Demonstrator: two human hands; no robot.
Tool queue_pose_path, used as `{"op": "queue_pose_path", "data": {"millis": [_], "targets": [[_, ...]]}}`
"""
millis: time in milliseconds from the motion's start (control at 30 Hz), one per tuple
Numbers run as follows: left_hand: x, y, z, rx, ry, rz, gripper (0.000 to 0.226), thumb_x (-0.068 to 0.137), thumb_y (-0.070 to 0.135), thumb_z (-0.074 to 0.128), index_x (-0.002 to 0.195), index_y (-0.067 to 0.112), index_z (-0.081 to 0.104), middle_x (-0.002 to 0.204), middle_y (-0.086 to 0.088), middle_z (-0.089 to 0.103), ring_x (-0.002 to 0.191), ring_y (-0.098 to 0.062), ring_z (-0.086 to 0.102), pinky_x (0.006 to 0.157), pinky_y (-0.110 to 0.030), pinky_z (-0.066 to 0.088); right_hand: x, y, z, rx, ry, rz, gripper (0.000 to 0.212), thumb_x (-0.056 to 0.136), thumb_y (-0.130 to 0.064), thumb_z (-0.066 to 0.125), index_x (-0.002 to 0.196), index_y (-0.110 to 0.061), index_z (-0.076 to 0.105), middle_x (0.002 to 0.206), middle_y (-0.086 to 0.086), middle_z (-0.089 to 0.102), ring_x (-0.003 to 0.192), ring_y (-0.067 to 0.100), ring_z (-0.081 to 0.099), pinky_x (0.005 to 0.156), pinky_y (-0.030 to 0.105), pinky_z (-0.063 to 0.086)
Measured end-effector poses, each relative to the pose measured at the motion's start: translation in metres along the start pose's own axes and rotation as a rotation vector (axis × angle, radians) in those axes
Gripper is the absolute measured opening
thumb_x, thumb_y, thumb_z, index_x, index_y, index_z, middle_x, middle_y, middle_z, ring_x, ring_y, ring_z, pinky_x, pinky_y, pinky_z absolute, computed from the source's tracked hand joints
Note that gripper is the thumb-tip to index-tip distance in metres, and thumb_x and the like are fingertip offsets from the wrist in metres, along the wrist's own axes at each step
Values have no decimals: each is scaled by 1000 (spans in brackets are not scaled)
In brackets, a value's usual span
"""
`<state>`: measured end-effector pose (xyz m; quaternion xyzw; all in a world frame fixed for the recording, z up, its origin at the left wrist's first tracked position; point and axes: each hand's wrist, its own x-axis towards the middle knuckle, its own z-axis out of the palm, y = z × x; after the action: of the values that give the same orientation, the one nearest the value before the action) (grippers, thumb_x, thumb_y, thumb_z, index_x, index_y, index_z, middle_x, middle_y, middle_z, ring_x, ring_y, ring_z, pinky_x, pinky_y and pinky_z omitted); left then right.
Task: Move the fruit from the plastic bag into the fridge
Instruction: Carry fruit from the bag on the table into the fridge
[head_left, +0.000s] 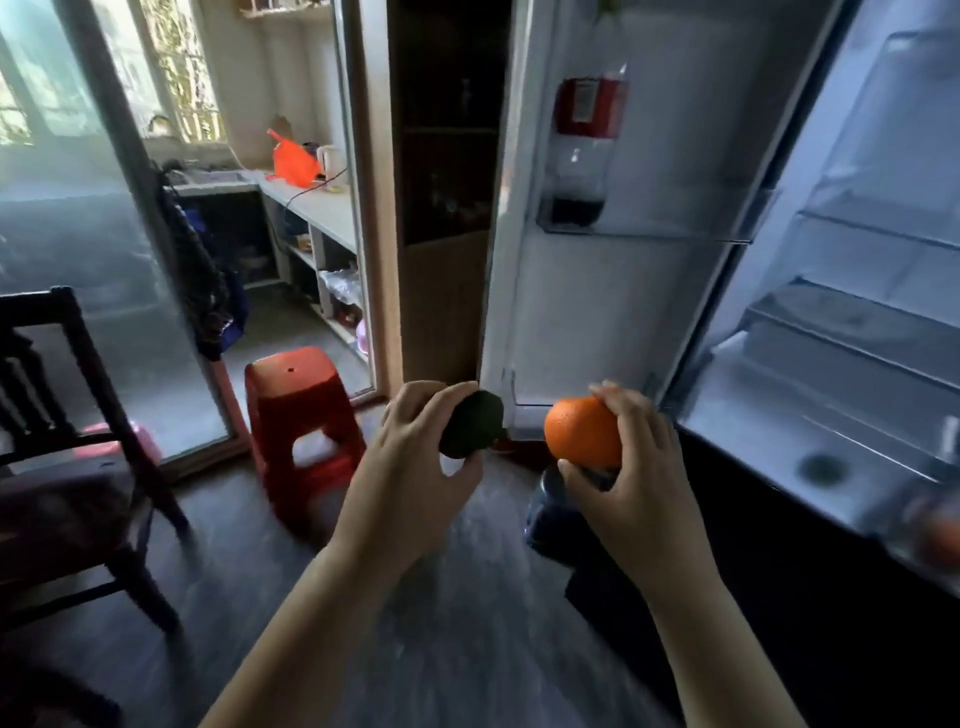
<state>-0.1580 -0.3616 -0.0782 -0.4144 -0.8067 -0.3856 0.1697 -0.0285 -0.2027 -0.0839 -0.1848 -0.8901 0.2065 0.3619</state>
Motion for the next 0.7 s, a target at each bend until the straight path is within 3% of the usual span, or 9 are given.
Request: {"op": "queue_pose_path", "data": {"millis": [167,333,433,500,633,700], "targets": [[11,99,85,-120,-63,136,54,73,16,75,124,19,56,115,0,53,105,-20,54,88,-31,49,-24,95,-97,-71,119,118,66,74,-28,72,132,-25,42,135,-5,43,124,11,37,100,26,33],[17,176,159,-193,-147,211,56,75,22,72,128,23,54,115,8,49,106,-13,52,88,-26,46,-54,166,-169,-171,212,209,64,75,-28,76,131,-21,46,133,-2,47,122,13,41,97,23,30],[27,216,191,-228,-217,269,56,78,26,69,130,25,52,117,10,47,107,-10,49,88,-20,40,-63,201,-202,-208,273,253,64,73,-26,78,129,-19,48,129,0,50,118,7,39,98,29,36],[38,235,211,-256,-248,300,56,79,27,69,131,26,50,119,11,45,110,-9,48,92,-22,41,-65,224,-218,-236,307,280,65,72,-25,79,128,-19,48,128,0,50,117,12,42,98,31,37],[61,258,259,-297,-319,333,55,80,28,68,132,27,49,121,12,45,112,-7,46,93,-23,41,-64,268,-231,-263,341,339,67,71,-21,81,129,-19,47,126,-2,50,113,15,45,96,6,24],[75,263,287,-319,-351,348,55,79,28,69,131,27,50,119,13,45,110,-7,47,92,-22,40,-60,290,-231,-255,339,374,67,70,-17,81,129,-20,47,126,-3,50,112,12,44,94,1,22]]}}
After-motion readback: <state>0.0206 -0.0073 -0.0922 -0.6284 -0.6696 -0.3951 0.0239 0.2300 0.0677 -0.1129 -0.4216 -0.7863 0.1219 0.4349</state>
